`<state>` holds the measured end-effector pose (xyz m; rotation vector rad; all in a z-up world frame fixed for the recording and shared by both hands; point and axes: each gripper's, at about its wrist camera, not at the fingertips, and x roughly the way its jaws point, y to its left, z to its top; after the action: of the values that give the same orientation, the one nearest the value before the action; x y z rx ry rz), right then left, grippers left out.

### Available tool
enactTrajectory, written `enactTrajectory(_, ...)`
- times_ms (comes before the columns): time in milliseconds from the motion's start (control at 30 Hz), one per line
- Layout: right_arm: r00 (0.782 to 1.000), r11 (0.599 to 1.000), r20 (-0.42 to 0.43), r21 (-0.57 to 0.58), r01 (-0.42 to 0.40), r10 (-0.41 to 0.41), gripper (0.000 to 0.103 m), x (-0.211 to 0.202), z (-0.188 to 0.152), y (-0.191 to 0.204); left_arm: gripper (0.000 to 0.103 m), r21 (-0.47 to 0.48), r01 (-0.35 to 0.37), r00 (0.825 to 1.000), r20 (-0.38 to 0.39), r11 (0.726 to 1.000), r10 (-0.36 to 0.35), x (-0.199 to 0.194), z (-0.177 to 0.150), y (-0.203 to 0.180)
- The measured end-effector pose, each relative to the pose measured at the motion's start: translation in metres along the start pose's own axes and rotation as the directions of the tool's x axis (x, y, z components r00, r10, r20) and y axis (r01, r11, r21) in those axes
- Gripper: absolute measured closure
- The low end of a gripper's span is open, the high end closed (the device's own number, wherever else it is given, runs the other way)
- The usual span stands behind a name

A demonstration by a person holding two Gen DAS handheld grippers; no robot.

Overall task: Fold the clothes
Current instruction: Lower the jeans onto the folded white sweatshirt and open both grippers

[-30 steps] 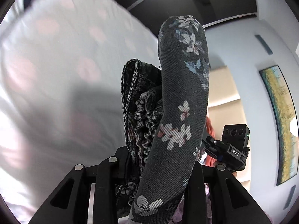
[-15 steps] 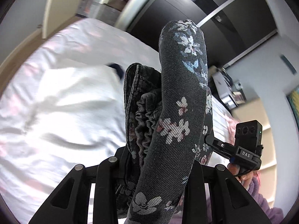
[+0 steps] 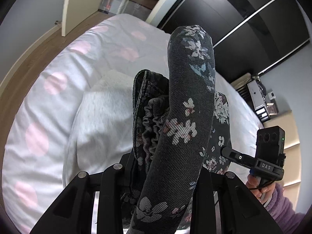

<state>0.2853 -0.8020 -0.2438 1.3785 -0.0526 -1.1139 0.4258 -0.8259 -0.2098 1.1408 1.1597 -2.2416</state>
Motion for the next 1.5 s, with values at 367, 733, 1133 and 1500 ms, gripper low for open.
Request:
enactTrajectory(367,0.999,0.999,-0.041,0.04,0.026,-0.025,0.091,0.05,0.016,-0.067,0.07,-0.032,0.036,0.996,-0.086,0.999,-0.039,0.06,0.01,0.039)
enactTrajectory(733,0.994,0.995,-0.054,0.02,0.101,-0.1,0.075,0.021,0.016,-0.061,0.056,-0.116,-0.06,0.998,0.023,0.991,0.063,0.016,0.023,0.022)
enactTrajectory(1133,0.95,0.886,0.164,-0.346,0.308,-0.266,0.09,-0.032,0.01,0.017,0.07,0.003,-0.152,0.958,0.246,0.988,0.146,-0.001,0.012,-0.036)
enactTrajectory(1500,0.928,0.843,0.17,-0.389,0.372,-0.331,0.091,0.033,0.042,-0.024,0.094,-0.155,-0.199,0.962,0.155,0.968,0.223,0.084,0.049,0.068)
